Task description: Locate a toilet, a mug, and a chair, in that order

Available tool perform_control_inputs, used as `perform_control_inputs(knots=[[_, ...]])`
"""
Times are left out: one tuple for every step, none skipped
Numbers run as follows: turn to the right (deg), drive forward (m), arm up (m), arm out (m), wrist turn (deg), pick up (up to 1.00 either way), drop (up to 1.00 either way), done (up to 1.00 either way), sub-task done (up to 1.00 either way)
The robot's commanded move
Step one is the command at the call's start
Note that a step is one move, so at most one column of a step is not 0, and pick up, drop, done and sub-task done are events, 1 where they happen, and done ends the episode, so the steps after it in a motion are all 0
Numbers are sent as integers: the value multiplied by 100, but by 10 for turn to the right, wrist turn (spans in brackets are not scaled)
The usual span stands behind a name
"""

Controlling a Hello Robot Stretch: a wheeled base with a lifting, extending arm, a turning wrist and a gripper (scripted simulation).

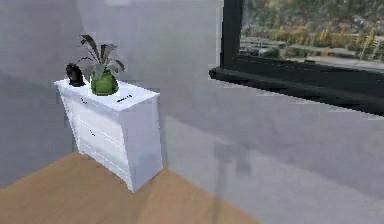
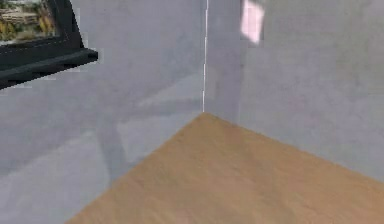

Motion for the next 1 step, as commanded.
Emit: perform_control_inputs(knots=[[-450, 0, 0, 0, 0, 0, 0, 0, 0]])
